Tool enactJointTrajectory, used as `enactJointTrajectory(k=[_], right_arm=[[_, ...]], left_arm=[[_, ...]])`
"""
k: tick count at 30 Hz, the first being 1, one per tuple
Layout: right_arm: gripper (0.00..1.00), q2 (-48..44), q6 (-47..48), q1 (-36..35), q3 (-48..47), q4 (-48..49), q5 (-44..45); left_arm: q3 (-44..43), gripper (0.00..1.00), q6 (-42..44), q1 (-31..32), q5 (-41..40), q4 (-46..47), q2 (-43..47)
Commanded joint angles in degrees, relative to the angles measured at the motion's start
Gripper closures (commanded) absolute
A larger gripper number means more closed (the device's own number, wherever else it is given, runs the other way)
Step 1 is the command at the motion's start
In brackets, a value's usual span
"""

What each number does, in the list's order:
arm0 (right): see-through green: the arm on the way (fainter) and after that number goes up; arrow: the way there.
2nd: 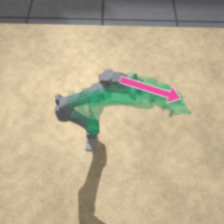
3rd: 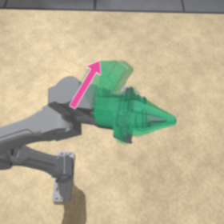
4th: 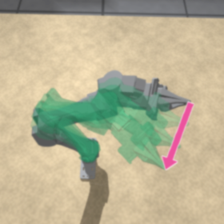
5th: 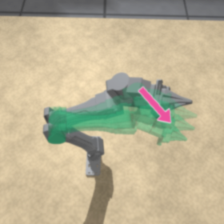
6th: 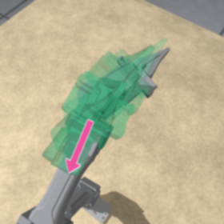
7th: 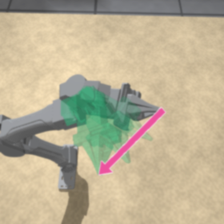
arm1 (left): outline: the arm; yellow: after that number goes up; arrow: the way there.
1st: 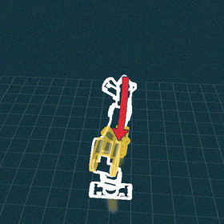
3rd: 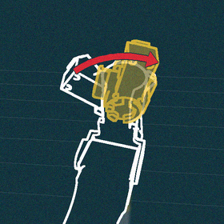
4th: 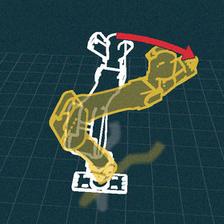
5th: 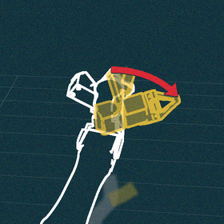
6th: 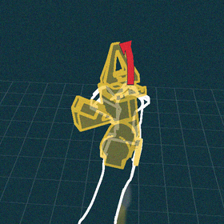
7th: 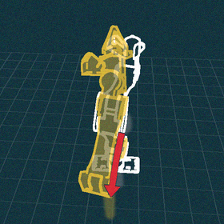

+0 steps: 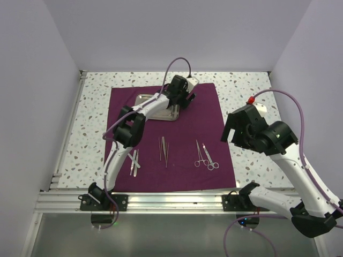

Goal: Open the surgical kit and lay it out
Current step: Pick up the medical item from the container.

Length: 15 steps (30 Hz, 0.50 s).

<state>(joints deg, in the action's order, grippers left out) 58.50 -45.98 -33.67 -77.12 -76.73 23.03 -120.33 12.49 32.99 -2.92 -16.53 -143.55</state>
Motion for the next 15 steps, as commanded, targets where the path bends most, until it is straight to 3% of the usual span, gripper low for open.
enactJointTrajectory(k=[1, 4, 11, 12, 14, 15], right_arm=[[0.02, -0.84, -3.06, 0.19, -1.01, -7.56, 1.76], [0.02, -1.46, -3.59, 0.19, -0.84, -8.0, 2.02], [0.02, -1.37, -3.6, 0.27, -0.66, -7.47, 2.29], [0.02, -1.28, -3.33, 0.19, -0.57, -7.3, 2.2], [0.02, -0.93, -3.07, 0.19, -0.75, -7.03, 2.28], [0.02, -0.76, -2.72, 0.27, -0.66, -6.94, 2.29]], left_arm=[[-2.89, 0.15, -0.54, -0.47, 2.56, 1.6, -0.77], [-2.63, 0.37, -0.62, -0.47, 2.65, 1.24, -1.03], [-1.92, 0.63, -0.63, -1.0, 2.65, 0.54, -0.77], [-1.66, 0.75, -0.63, -1.26, 3.87, 0.54, -0.77], [-1.4, 0.88, -0.8, -1.61, 3.89, 0.54, -0.51], [-1.31, 0.99, -1.06, -1.96, 3.71, 0.63, -0.59]])
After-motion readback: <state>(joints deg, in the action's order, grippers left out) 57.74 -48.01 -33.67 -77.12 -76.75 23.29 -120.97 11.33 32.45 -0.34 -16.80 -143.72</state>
